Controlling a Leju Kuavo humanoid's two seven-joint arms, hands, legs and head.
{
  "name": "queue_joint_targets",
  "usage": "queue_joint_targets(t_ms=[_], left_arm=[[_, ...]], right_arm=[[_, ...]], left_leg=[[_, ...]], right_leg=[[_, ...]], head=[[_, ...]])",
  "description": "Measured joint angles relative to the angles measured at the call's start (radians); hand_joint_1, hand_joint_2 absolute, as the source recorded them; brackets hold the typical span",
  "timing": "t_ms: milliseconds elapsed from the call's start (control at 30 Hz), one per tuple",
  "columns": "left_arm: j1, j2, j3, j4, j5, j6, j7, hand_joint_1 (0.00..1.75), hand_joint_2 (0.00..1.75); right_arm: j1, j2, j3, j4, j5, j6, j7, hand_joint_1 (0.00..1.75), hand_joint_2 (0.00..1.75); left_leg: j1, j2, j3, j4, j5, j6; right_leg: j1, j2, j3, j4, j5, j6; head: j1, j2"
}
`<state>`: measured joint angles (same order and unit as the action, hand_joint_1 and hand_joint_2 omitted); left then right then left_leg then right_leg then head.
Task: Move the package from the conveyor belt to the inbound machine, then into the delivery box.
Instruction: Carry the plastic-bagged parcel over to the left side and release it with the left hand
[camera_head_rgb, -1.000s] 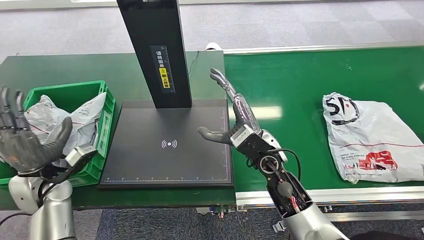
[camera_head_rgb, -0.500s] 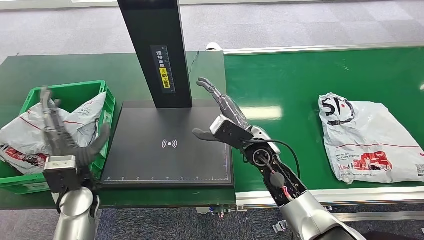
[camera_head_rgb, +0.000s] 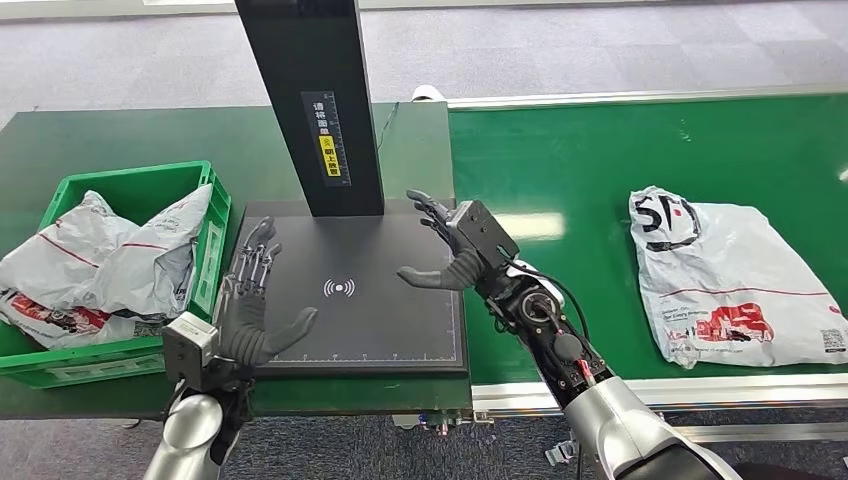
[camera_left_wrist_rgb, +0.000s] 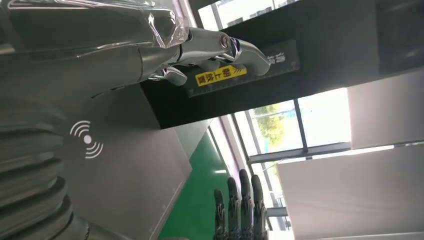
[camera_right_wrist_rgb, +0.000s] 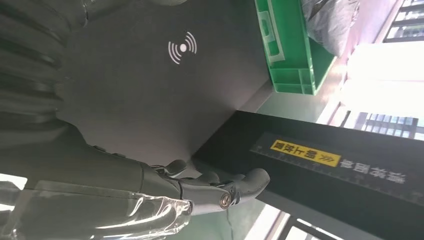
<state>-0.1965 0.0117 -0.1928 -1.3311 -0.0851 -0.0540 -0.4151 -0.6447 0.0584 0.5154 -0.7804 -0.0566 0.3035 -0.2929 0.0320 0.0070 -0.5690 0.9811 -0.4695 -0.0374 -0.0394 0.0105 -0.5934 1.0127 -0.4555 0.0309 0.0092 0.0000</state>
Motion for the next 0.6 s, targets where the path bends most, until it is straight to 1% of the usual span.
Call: queue_joint_targets(t_ms=[200,367,533,600], left_arm=[[0.000,0.000,-0.011,0.022,0.008,-0.009,0.000,0.00,1.75],[0.004,-0.001,-0.011,0.034,0.012,-0.012,-0.004,0.00,1.75],[0.009,-0.002,-0.011,0.036,0.015,-0.021,-0.004,0.00,1.75],[0.011,-0.001,-0.011,0.036,0.015,-0.024,-0.004,0.00,1.75]], right_arm=[[-0.001,0.000,-0.004,0.024,-0.017,0.012,0.003,0.00,1.75],[-0.007,0.002,-0.002,0.042,-0.057,0.014,0.008,0.00,1.75],[-0.019,0.010,0.001,0.057,-0.114,0.024,0.034,0.00,1.75],[-0.022,0.012,0.002,0.062,-0.125,0.024,0.034,0.00,0.87]], left_leg=[[0.000,0.000,0.000,0.000,0.000,0.000],[0.000,0.000,0.000,0.000,0.000,0.000],[0.000,0.000,0.000,0.000,0.000,0.000],[0.000,0.000,0.000,0.000,0.000,0.000]], right_leg=[[0.000,0.000,0.000,0.000,0.000,0.000],[0.000,0.000,0.000,0.000,0.000,0.000],[0.000,0.000,0.000,0.000,0.000,0.000],[0.000,0.000,0.000,0.000,0.000,0.000]], head=[[0.000,0.000],[0.000,0.000],[0.000,0.000],[0.000,0.000]])
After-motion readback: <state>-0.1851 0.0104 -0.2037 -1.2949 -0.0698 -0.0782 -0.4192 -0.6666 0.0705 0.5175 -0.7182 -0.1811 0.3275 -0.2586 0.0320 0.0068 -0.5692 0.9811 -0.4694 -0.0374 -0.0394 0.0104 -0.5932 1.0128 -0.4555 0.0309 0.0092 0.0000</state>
